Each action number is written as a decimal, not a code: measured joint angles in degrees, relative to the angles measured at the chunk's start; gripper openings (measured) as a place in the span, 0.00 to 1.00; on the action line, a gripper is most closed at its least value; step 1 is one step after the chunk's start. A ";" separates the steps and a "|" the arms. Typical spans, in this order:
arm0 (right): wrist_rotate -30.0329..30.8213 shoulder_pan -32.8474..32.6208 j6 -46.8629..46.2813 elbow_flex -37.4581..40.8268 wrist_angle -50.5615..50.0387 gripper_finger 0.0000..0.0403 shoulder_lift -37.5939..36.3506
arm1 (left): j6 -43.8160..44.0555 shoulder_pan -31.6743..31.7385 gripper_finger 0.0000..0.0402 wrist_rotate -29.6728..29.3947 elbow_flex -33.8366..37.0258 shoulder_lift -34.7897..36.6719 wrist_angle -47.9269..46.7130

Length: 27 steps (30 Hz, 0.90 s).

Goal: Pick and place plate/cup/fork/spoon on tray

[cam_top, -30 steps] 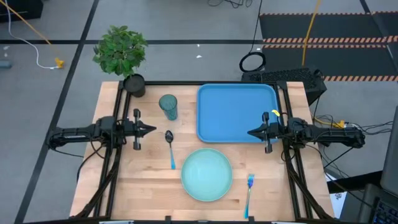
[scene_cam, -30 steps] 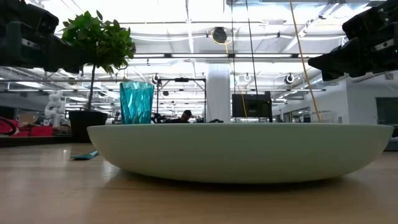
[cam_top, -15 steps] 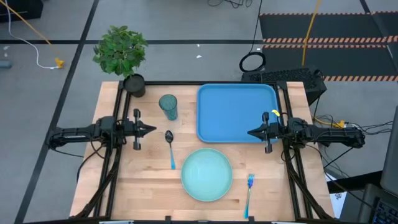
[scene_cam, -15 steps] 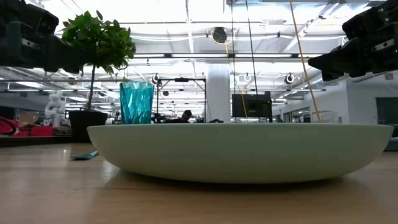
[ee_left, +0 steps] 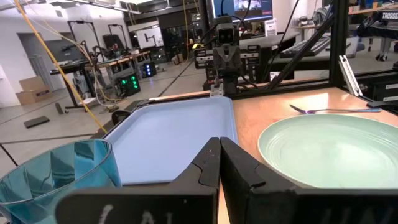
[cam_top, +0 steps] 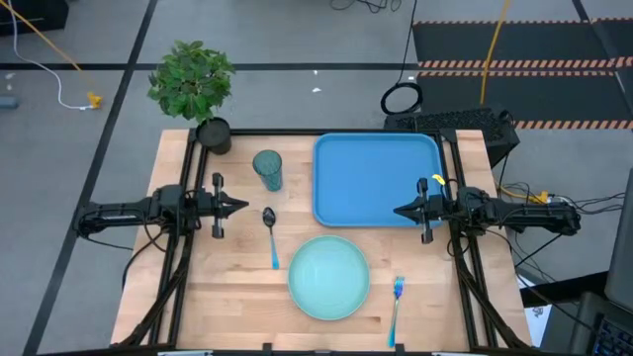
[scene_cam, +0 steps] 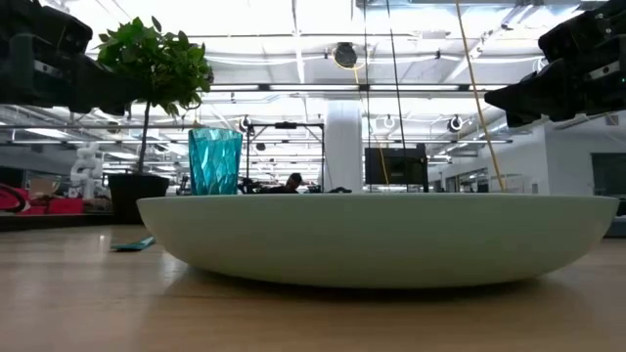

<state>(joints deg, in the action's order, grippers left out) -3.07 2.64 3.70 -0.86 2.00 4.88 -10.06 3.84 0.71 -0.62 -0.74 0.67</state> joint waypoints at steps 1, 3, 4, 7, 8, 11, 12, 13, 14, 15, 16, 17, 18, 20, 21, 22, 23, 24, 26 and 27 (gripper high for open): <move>0.00 0.01 0.00 0.00 0.00 0.00 0.00 | 0.00 0.00 0.01 -0.01 0.01 -0.01 -0.01; -0.03 0.01 -0.02 0.01 0.20 0.00 -0.01 | -0.01 0.00 0.01 -0.01 0.02 0.01 -0.01; -0.04 0.01 -0.01 0.00 0.31 0.00 0.00 | 0.02 0.00 0.01 -0.01 0.02 -0.02 0.00; -0.07 0.02 -0.01 0.00 1.26 0.00 -0.01 | 0.01 0.00 0.01 -0.01 0.02 -0.01 -0.01; -0.07 0.00 -0.01 0.01 1.32 0.00 -0.02 | -0.01 0.00 0.01 0.00 0.02 0.00 -0.02; -0.06 0.01 0.43 0.01 2.27 0.00 0.00 | 0.00 0.00 0.01 -0.02 0.02 0.00 -0.01; -0.02 0.01 1.31 0.00 3.43 0.00 0.00 | -0.01 0.00 0.01 0.00 0.02 0.00 -0.02; 0.08 0.02 2.05 0.00 4.62 0.00 0.00 | -0.04 0.00 0.01 0.00 0.02 -0.02 -0.01; 0.22 0.01 2.33 0.00 5.90 0.00 0.00 | -0.38 0.00 0.01 -0.02 0.01 -0.02 0.00; 0.24 0.00 2.18 0.00 7.40 0.00 0.00 | -0.54 0.00 0.01 -0.02 0.00 0.00 0.00; 0.24 0.01 1.44 0.00 9.31 0.00 0.00 | -0.80 0.00 0.01 -0.02 0.01 -0.01 0.01; 0.24 0.02 0.65 0.02 11.86 0.00 0.00 | -0.90 0.00 0.01 -0.02 0.02 -0.01 0.00; 0.24 0.01 -0.05 0.01 14.56 0.00 0.00 | -0.83 0.00 0.01 -0.02 0.00 0.01 0.02; 0.09 0.00 -1.73 0.00 20.02 0.00 -0.02 | 0.04 0.00 0.01 -0.02 0.02 0.01 0.02; 0.03 0.00 -2.92 -0.01 22.56 0.00 0.00 | 0.10 0.00 0.01 -0.02 0.02 0.01 0.02; 0.04 0.00 -3.95 -0.31 24.58 0.00 -0.02 | 0.10 0.00 0.01 -0.02 0.02 0.01 0.02; 0.04 0.02 -4.77 -1.00 25.24 0.00 -0.02 | 0.10 0.00 0.01 -0.02 0.01 -0.02 0.02; 0.04 0.02 -5.38 -1.99 24.88 0.00 -0.06 | 0.13 0.00 0.01 -0.02 0.01 -0.01 0.02; -0.01 0.00 -6.42 -3.87 21.90 0.00 0.46 | 0.13 0.00 0.01 -0.02 0.02 0.01 0.02; 0.00 0.01 -6.97 -5.66 21.10 0.00 0.79 | 0.15 0.00 0.01 -0.02 0.02 -0.01 0.02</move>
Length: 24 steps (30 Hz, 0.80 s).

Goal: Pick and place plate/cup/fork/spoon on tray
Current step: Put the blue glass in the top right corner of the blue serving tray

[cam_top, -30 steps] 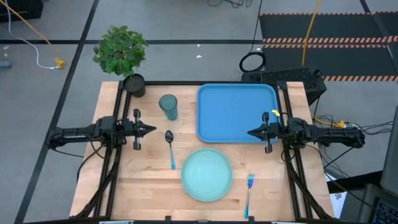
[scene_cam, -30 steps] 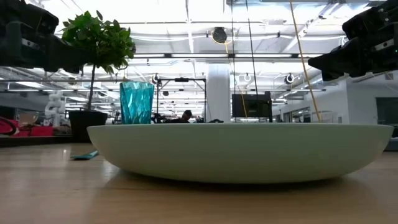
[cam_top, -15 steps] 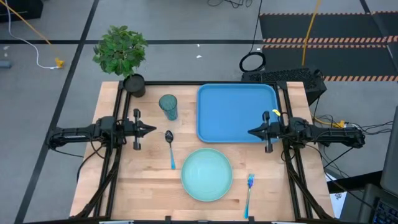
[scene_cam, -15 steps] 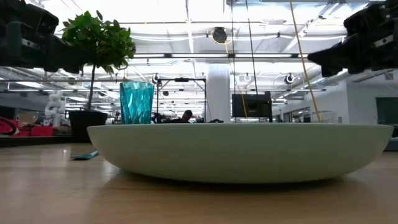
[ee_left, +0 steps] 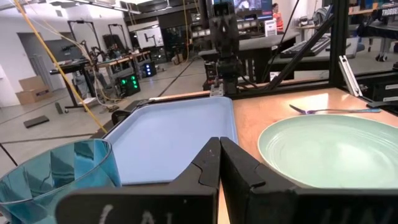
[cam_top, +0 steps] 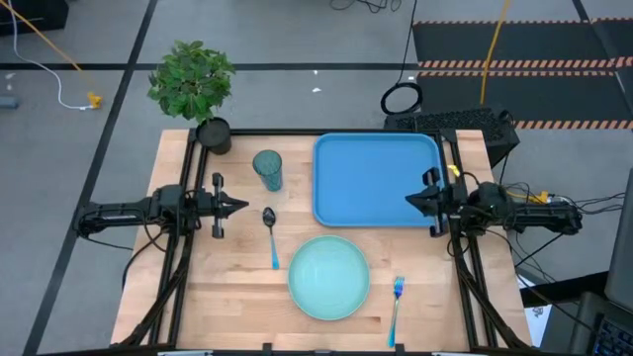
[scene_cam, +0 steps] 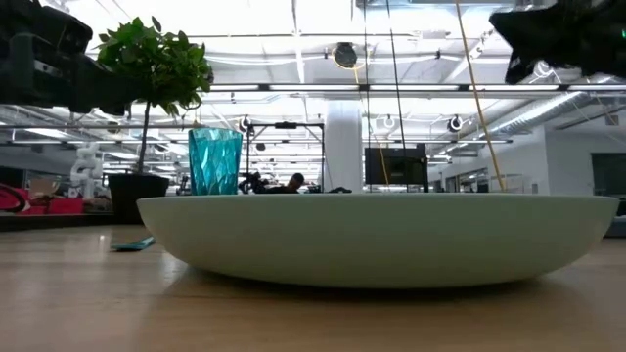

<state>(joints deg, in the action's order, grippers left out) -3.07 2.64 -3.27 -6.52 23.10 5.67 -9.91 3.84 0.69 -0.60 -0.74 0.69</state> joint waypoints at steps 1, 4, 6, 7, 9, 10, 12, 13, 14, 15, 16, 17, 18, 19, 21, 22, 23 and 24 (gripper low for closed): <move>0.00 0.01 -0.46 -2.05 -0.50 0.00 0.47 | 0.00 0.00 0.01 0.00 -0.02 -0.01 0.00; 0.00 0.00 -0.58 -9.11 -5.98 0.00 2.71 | -0.27 0.00 0.01 -0.01 0.00 -0.01 0.14; 0.00 0.01 -0.58 -13.96 -10.97 0.00 5.37 | -1.80 0.00 0.01 -0.09 0.07 0.01 0.58; -0.02 -0.01 -0.58 -16.45 -13.19 0.00 6.67 | -2.08 0.00 0.01 -0.07 0.09 -0.01 0.66; 0.00 0.01 -0.58 -22.12 -15.80 0.00 9.80 | -1.72 0.00 0.01 -0.07 0.09 -0.01 1.08; 0.00 0.00 -0.58 -24.81 -17.33 0.00 11.23 | -1.34 0.00 0.01 -0.07 0.09 -0.01 1.24; 0.00 0.00 -0.58 -30.26 -20.67 0.00 14.61 | -0.50 0.00 0.01 -0.07 0.09 -0.01 1.23; 0.00 0.01 -0.58 -32.80 -22.46 0.00 16.38 | -0.03 0.00 0.01 -0.07 0.09 -0.01 1.39; 0.00 -0.01 -0.58 -35.06 -24.16 0.00 18.05 | 0.04 0.00 0.01 -0.07 0.09 -0.01 1.58; 0.00 -0.01 -0.58 -37.53 -25.92 0.00 19.77 | 0.01 0.00 0.01 -0.07 0.09 0.01 1.58; 0.00 -0.01 -0.58 -39.90 -27.43 0.00 21.40 | -0.07 0.00 0.01 -0.07 0.09 -0.01 1.54; 0.00 0.01 -0.58 -42.42 -28.94 0.00 23.04 | -0.13 0.00 0.01 -0.07 0.09 -0.01 1.59; 0.00 0.00 -0.58 -44.95 -30.83 0.00 24.70 | -0.13 0.00 0.01 -0.07 0.09 -0.01 1.74; 0.00 0.00 -0.57 -47.31 -32.84 0.00 26.36 | -0.08 0.00 0.01 -0.07 0.09 -0.01 1.79; 0.08 -0.01 -0.58 -52.18 -36.94 0.00 29.99 | -0.02 0.00 0.01 -0.07 0.09 -0.01 2.01; 0.23 -0.01 -0.61 -54.47 -39.33 0.00 31.81 | -0.08 0.00 0.01 -0.07 0.09 -0.01 2.36; 0.29 -0.01 -0.67 -56.78 -41.92 0.00 33.82 | -0.18 0.00 0.01 -0.07 0.09 -0.01 2.64; 0.46 0.01 -0.78 -59.05 -44.43 0.00 35.72 | -0.24 0.00 0.01 -0.07 0.09 -0.01 2.84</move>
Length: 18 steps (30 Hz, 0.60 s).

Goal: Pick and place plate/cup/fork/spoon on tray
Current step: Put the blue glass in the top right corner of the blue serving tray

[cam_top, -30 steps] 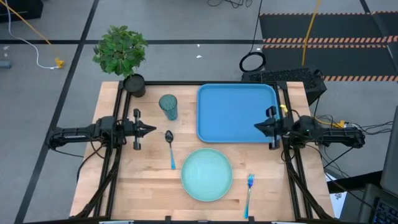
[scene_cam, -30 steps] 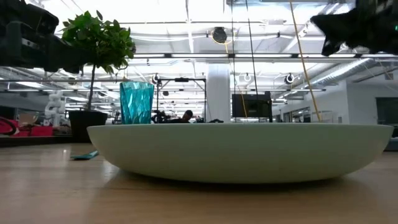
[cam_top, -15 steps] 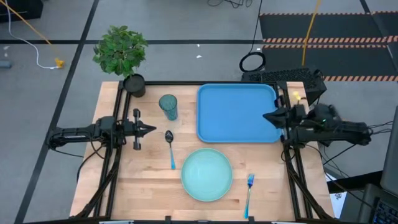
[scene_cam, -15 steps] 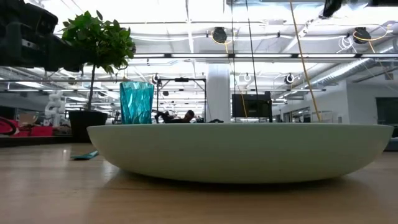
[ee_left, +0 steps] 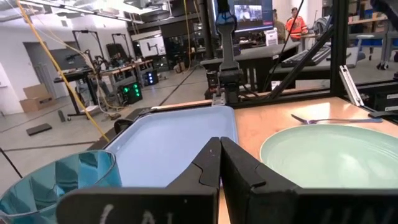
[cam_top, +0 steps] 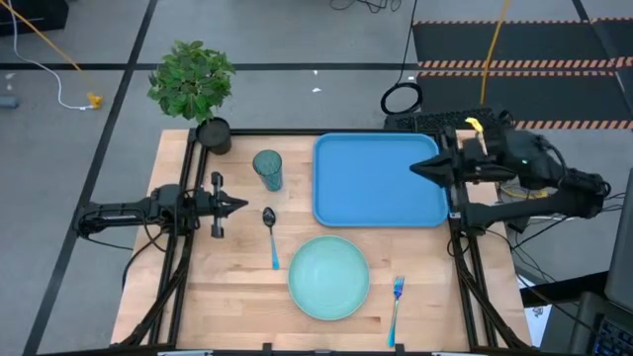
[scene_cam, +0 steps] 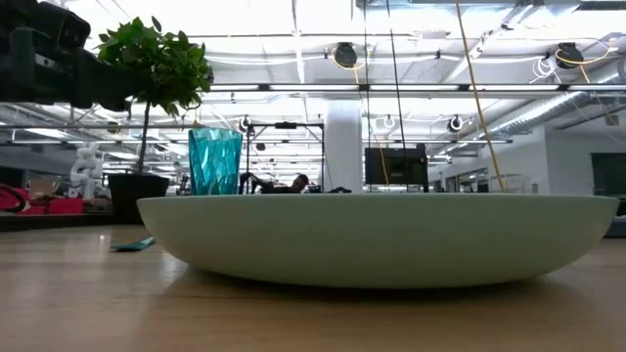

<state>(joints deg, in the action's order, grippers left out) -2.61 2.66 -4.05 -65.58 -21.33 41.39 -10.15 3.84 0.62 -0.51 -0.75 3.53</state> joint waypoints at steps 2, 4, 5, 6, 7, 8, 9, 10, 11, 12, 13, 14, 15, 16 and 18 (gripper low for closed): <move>1.42 0.00 -0.07 -4.06 -4.24 0.00 3.49 | 0.25 0.00 0.01 0.00 0.00 0.00 0.20; 2.95 0.01 -1.14 -7.34 -8.79 0.00 6.79 | 0.40 0.00 0.01 0.00 0.00 0.00 0.26; 3.65 0.02 -1.84 -8.74 -10.68 0.00 8.34 | 0.42 0.00 0.01 0.02 0.00 0.00 0.42; 4.42 0.02 -2.46 -9.90 -12.49 0.00 9.76 | 0.42 0.00 0.01 0.01 0.00 0.00 0.84; 4.74 0.02 -2.87 -10.82 -14.16 0.00 11.16 | 0.44 0.00 0.01 0.02 -0.02 0.00 1.23; 5.12 0.02 -3.28 -11.55 -15.73 0.00 12.44 | 0.50 0.00 0.01 0.02 -0.02 0.02 1.33; 5.43 0.02 -3.69 -12.13 -17.28 0.00 13.54 | 0.87 0.00 0.01 0.02 -0.02 0.00 1.31; 5.51 0.02 -4.26 -12.58 -18.82 0.00 14.66 | 1.38 0.00 0.01 0.02 -0.02 0.00 1.40; 5.52 0.02 -4.84 -12.76 -20.20 0.00 15.62 | 1.72 0.00 0.01 0.00 -0.02 0.00 1.96; 5.52 0.02 -5.42 -12.77 -21.63 0.00 16.42 | 2.39 0.00 0.01 -0.02 -0.02 0.00 2.68; 5.53 0.02 -5.90 -12.77 -23.19 0.00 17.21 | 3.63 0.00 0.01 -0.02 -0.02 0.01 3.60; 5.54 0.02 -6.54 -12.77 -24.55 0.00 18.10 | 5.19 0.00 0.01 -0.04 -0.02 0.00 5.00; 5.55 0.02 -7.36 -12.77 -25.86 0.00 18.95 | 6.73 0.00 0.01 -0.04 -0.02 0.00 6.69; 5.55 0.02 -8.23 -12.77 -27.16 0.00 19.77 | 7.91 0.00 0.01 -0.04 -0.05 0.00 8.53; 5.66 0.02 -9.71 -12.75 -29.10 0.00 21.48 | 8.87 0.00 0.01 -0.06 -1.21 -0.41 9.44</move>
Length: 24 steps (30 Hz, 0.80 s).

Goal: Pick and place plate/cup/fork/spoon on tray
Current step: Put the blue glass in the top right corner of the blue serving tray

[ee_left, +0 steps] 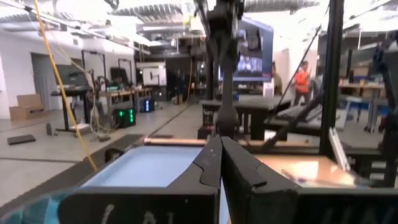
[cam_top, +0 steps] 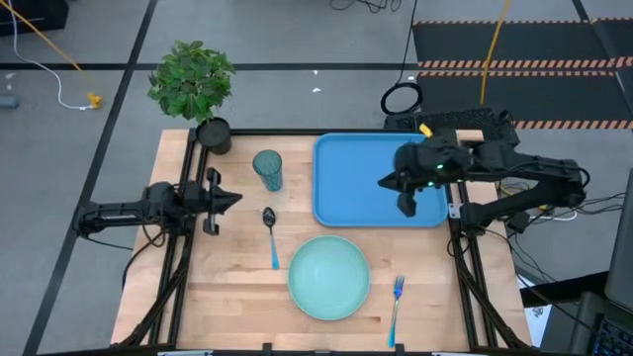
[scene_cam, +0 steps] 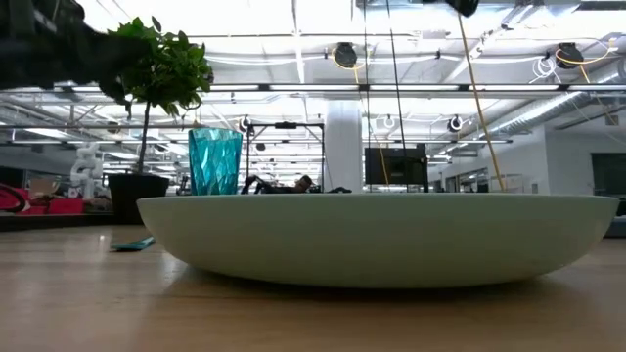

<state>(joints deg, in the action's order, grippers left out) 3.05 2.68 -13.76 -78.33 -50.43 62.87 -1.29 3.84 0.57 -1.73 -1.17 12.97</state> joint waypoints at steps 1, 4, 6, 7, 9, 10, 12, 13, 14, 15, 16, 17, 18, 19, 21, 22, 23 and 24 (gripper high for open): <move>0.17 -0.04 -0.55 0.29 0.01 0.00 0.74 | 0.09 0.00 0.01 -0.01 -1.08 -0.60 -0.04; 0.22 -0.47 -1.51 2.70 1.62 0.00 2.18 | 0.04 -0.02 0.01 -0.09 -5.90 -3.90 -2.44; 0.18 -0.68 -2.05 5.05 4.73 0.00 2.82 | -1.30 0.00 0.01 -0.18 -10.12 -7.59 -5.25; 0.18 -0.92 -2.25 6.51 6.38 0.00 2.94 | -2.28 -0.01 0.01 -0.18 -12.49 -9.75 -7.01; 0.15 -1.25 -2.65 9.70 9.69 0.00 2.98 | -4.22 -0.02 0.01 -0.69 -18.03 -14.68 -11.43; 0.13 -1.33 -2.73 11.29 11.76 0.00 2.98 | -4.99 -0.02 0.01 -1.25 -21.02 -17.29 -14.24; -0.14 -1.36 -2.76 14.24 14.68 0.00 2.98 | -6.15 -0.02 0.02 -3.11 -27.50 -22.88 -20.67; -0.15 -1.33 -3.05 15.58 15.52 0.00 2.98 | -6.36 -0.02 0.03 -4.20 -30.66 -25.76 -24.08; -0.15 -1.33 -3.47 16.70 15.93 0.00 2.98 | -6.50 -0.02 0.05 -5.37 -33.76 -28.73 -27.60; -0.15 -1.33 -3.78 17.73 16.44 0.00 2.98 | -6.55 -0.02 0.06 -6.49 -36.90 -31.85 -31.05; -0.15 -1.33 -4.02 18.66 16.89 0.00 2.96 | -6.55 -0.02 0.09 -7.28 -39.73 -34.88 -34.18; -0.15 -1.33 -4.19 19.70 17.26 0.00 2.92 | -6.55 -0.02 0.11 -7.79 -42.38 -37.80 -37.00; -0.15 -1.33 -4.23 20.63 17.47 0.00 2.91 | -6.62 -0.02 0.13 -8.10 -44.91 -40.63 -39.76; -0.15 -1.33 -4.23 21.47 17.89 0.00 2.92 | -6.80 -0.02 0.16 -8.16 -47.03 -43.29 -41.93; -0.29 -1.33 -4.23 22.73 18.51 0.00 2.95 | -7.14 -0.02 0.21 -8.18 -50.75 -48.47 -45.84; -0.30 -1.33 -4.23 23.06 18.49 0.00 2.95 | -7.21 -0.02 0.24 -8.18 -52.29 -50.84 -47.46; -0.30 -1.33 -4.23 23.32 18.53 0.00 2.94 | -7.23 -0.02 0.27 -8.18 -53.69 -53.02 -48.73; -0.32 -1.33 -4.25 23.58 18.56 0.00 2.93 | -7.35 -0.02 0.29 -8.21 -54.89 -54.99 -49.94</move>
<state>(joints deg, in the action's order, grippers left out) 2.73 1.34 -18.01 -54.75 -31.88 65.80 -8.63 3.81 -7.64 -56.62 -56.16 -36.97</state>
